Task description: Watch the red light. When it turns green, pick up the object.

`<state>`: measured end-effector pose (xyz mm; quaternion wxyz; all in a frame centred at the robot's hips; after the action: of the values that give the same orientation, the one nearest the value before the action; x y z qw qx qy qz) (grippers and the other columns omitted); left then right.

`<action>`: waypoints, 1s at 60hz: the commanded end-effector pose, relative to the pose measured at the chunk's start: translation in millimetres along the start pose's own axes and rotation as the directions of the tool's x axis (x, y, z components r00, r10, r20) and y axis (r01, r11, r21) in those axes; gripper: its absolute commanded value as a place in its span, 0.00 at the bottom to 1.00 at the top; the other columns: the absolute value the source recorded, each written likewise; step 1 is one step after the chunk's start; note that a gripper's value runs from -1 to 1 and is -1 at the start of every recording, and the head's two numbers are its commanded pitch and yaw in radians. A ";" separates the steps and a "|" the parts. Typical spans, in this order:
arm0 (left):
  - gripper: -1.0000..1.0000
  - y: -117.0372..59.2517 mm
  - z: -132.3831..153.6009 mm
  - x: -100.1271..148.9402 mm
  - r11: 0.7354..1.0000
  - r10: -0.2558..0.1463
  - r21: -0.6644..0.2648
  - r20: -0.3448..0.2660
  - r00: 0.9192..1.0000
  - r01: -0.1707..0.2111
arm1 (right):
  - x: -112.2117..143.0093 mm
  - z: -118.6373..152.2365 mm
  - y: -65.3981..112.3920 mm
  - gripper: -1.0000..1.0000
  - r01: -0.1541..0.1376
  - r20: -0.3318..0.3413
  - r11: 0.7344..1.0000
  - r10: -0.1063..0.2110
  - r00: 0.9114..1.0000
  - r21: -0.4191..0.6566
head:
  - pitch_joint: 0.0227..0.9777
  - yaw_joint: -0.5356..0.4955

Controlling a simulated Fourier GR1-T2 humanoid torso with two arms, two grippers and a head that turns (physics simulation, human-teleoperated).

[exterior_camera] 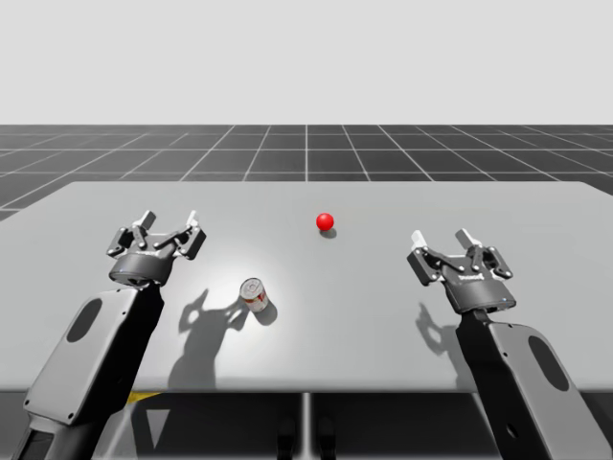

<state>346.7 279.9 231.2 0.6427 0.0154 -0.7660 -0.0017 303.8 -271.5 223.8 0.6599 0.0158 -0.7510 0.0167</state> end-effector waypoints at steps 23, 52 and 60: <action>0.00 0.8 -2.9 -4.6 1.000 -0.014 -0.009 -0.004 1.000 0.014 | -1.3 -1.1 -2.6 0.00 0.007 -0.015 1.000 -0.007 1.000 -0.020 | 0.22 0.52; 0.00 -1.9 -2.0 -5.1 0.999 -0.039 -0.031 -0.001 0.999 0.039 | -2.3 -1.5 -1.5 0.00 0.002 -0.022 1.000 -0.003 1.000 -0.022 | 0.49 0.46; 0.00 -2.4 -1.5 -4.4 0.999 -0.040 -0.036 0.002 0.999 0.040 | -2.3 -1.6 -1.5 0.00 -0.001 -0.022 1.000 0.000 1.000 -0.023 | 0.55 0.45</action>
<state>349.3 278.4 226.8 0.6434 0.0197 -0.7648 -0.0253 305.6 -272.9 222.2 0.6678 0.0090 -0.7443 0.0077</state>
